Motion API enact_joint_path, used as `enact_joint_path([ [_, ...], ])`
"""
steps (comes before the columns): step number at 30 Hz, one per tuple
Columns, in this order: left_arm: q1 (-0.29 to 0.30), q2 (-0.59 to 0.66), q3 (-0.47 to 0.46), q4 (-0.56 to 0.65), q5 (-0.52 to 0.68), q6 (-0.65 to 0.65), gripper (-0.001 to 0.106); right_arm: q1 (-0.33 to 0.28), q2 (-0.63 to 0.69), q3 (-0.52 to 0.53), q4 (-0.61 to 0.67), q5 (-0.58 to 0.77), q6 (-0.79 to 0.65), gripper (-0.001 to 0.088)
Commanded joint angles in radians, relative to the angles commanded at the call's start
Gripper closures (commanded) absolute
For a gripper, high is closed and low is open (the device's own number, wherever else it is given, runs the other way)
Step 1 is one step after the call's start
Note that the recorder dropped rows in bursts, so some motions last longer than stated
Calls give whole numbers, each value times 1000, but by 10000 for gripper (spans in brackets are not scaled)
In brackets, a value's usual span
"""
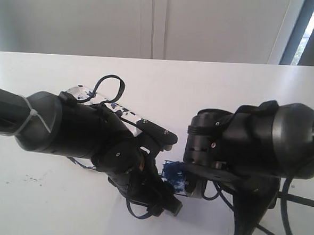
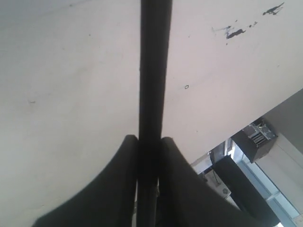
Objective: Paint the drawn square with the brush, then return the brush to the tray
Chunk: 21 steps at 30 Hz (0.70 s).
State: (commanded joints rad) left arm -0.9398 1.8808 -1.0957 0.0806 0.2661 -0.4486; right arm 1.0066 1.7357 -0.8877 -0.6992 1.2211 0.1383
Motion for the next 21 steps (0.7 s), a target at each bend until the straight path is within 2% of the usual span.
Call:
enact_joint_path([
  [9,0,0,0,0,-2,0,304,95,0,5,2,0,-3,868],
  [21,0,0,0,0,17,4,304,170,0,5,70,0,-30,868],
])
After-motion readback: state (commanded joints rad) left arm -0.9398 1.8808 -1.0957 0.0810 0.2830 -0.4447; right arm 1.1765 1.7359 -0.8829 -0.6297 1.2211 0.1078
